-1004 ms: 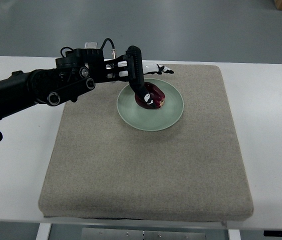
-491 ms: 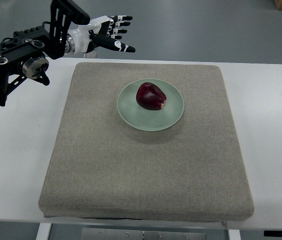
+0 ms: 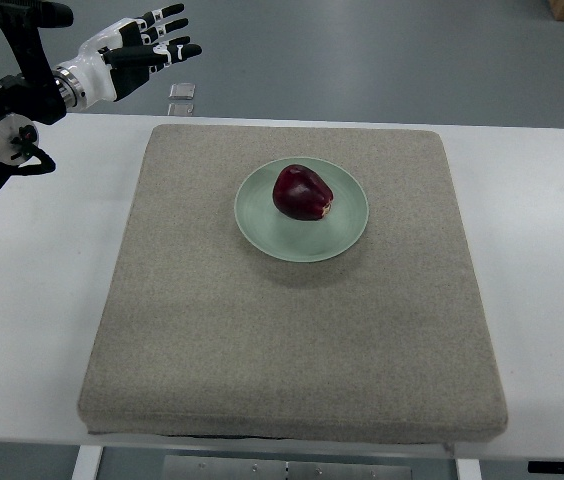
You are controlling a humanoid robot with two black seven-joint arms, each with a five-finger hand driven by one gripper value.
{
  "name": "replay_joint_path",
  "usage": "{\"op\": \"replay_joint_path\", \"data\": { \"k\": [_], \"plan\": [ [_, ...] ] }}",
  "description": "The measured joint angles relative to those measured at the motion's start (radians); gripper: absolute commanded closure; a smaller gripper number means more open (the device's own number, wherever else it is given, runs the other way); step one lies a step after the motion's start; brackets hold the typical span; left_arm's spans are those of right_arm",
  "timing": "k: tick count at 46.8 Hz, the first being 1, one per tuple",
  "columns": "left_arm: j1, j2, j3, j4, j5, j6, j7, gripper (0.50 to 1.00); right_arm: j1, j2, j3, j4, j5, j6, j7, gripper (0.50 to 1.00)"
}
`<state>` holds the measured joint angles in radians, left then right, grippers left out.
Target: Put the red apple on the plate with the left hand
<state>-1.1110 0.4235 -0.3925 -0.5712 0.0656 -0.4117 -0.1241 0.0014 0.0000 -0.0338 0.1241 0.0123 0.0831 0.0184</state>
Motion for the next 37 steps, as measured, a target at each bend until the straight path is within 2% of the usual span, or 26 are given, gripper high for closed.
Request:
{"op": "replay_joint_path", "data": {
  "k": [6,13,37],
  "plan": [
    [0.002,0.0,0.001,0.014,-0.074,-0.044,0.023,0.506,0.0,0.0,0.0,0.0,0.0,0.0,0.0,0.568],
    [0.002,0.0,0.001,0.015,-0.098,-0.054,0.041,0.506,0.0,0.0,0.0,0.0,0.0,0.0,0.0,0.568],
    [0.003,0.0,0.004,0.011,-0.098,-0.067,0.043,0.506,-0.003,0.0,-0.001,0.0,0.003,0.007,0.0,0.568]
  ]
}}
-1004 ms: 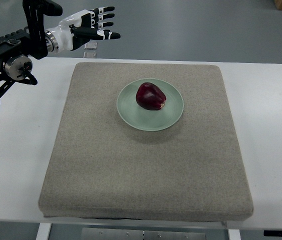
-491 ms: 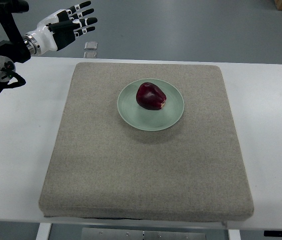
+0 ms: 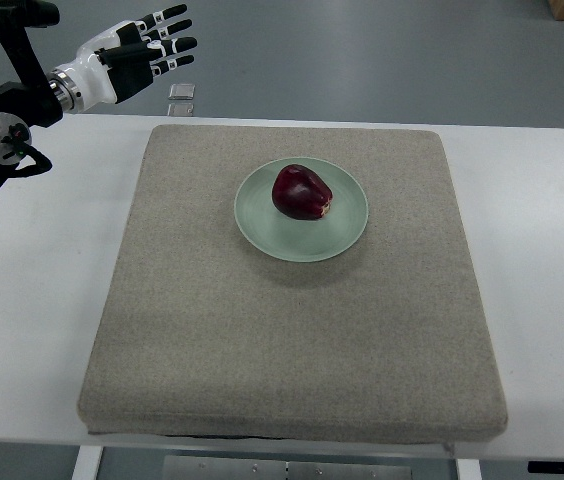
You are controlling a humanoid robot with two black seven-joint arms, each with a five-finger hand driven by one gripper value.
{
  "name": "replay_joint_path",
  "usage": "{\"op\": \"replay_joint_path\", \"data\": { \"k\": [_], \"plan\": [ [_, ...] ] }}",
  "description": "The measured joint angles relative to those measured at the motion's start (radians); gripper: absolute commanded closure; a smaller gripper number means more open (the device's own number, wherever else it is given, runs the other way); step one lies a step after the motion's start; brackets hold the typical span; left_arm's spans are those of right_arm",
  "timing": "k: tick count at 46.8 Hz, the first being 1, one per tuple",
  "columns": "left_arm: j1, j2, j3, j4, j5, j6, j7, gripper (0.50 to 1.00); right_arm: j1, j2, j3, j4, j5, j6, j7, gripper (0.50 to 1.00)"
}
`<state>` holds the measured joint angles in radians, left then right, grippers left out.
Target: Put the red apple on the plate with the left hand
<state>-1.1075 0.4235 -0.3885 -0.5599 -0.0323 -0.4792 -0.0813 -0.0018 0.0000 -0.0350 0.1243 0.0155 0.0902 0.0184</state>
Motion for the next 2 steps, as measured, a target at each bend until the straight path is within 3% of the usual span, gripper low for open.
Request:
{"op": "replay_joint_path", "data": {
  "k": [2],
  "plan": [
    [0.0,0.0,0.002,0.0,0.0,-0.002,0.001,0.506,-0.002,0.0,0.0,0.0,0.0,0.0,0.002,0.568]
  ]
}}
